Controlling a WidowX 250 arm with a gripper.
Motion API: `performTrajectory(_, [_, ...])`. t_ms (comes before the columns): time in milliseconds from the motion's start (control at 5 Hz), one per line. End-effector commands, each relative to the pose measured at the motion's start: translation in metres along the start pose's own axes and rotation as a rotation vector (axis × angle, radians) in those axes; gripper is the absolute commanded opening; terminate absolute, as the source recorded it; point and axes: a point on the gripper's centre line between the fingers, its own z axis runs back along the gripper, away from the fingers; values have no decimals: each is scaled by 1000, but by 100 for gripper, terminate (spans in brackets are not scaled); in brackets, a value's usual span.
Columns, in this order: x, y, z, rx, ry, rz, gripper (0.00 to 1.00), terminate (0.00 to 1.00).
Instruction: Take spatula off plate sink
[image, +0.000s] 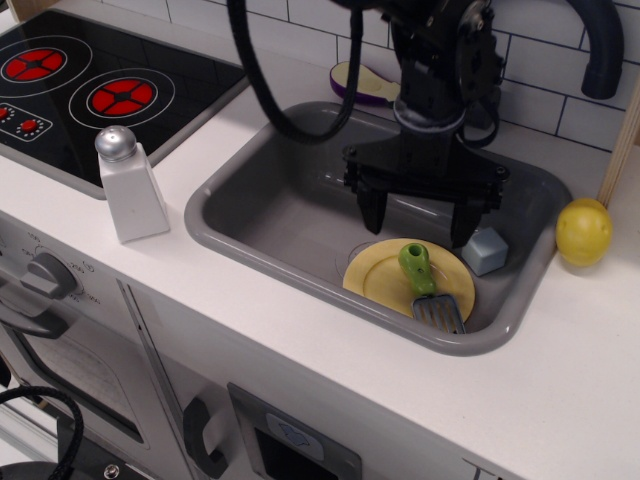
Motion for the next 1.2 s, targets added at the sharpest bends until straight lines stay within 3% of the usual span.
performTrajectory(0, [-8, -11, -20, -28, 0, 142, 100, 0])
performTrajectory(800, [-13, -13, -42, -8, 10, 176, 100, 0])
performTrajectory(1000, [-13, -14, -42, -18, 13, 173, 0, 0])
